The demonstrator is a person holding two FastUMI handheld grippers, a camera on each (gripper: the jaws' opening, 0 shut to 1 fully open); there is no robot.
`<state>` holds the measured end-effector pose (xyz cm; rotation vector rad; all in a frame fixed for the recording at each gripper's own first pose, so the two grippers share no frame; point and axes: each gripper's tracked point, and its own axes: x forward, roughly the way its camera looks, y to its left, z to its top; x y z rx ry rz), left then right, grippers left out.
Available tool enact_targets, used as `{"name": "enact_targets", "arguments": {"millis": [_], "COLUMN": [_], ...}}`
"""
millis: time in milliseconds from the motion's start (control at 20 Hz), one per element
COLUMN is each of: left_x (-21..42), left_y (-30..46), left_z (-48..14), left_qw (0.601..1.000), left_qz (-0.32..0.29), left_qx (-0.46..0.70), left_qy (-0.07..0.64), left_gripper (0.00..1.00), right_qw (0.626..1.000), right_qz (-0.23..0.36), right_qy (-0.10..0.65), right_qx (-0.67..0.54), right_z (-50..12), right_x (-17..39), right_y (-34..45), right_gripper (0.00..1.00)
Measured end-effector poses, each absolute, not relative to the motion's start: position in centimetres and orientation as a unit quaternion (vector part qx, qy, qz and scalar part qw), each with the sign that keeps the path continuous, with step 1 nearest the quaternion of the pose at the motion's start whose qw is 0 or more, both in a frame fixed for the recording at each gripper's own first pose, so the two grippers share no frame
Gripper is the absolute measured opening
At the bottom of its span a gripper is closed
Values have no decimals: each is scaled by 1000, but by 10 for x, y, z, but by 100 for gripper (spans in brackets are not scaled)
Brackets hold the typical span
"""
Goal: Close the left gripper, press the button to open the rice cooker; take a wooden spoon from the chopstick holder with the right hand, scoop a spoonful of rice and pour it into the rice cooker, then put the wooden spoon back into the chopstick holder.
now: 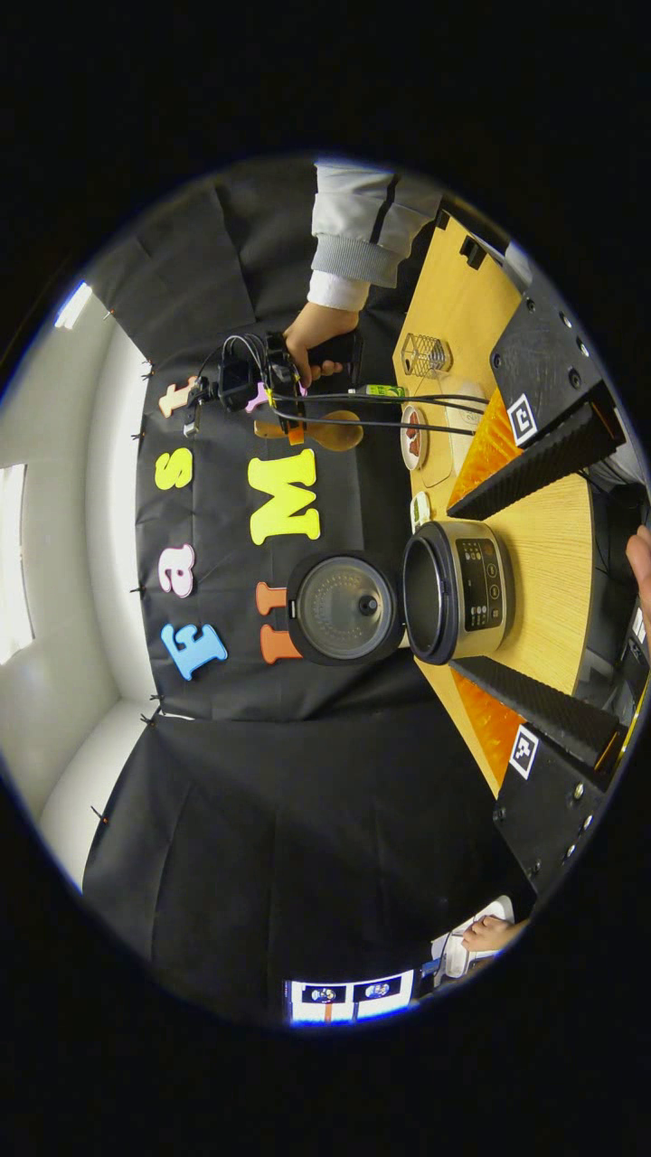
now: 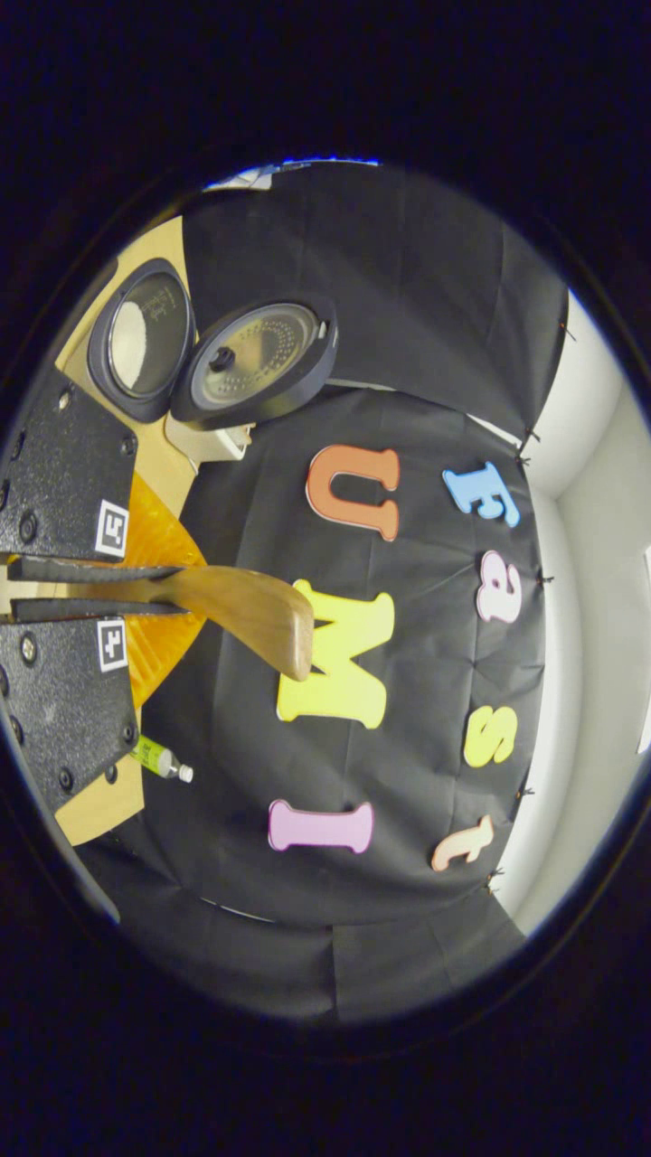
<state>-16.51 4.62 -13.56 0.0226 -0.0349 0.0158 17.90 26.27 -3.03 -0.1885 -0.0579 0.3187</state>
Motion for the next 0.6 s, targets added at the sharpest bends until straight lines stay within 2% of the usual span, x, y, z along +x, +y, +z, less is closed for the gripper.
{"name": "enact_targets", "arguments": {"millis": [250, 600], "left_x": [-158, -151], "left_y": [34, 28], "left_z": [-140, -146], "left_qw": [1000, 1000], "left_qz": [0, -3], "left_qx": [16, -2], "left_qy": [-10, 7], "left_gripper": [96, 96], "right_qw": [990, 998], "right_qz": [107, 48], "right_qy": [-27, -3], "right_qx": [-86, -43], "right_z": [-28, -60], "right_x": [192, 202], "right_y": [186, 116], "right_gripper": [13, 16]}}
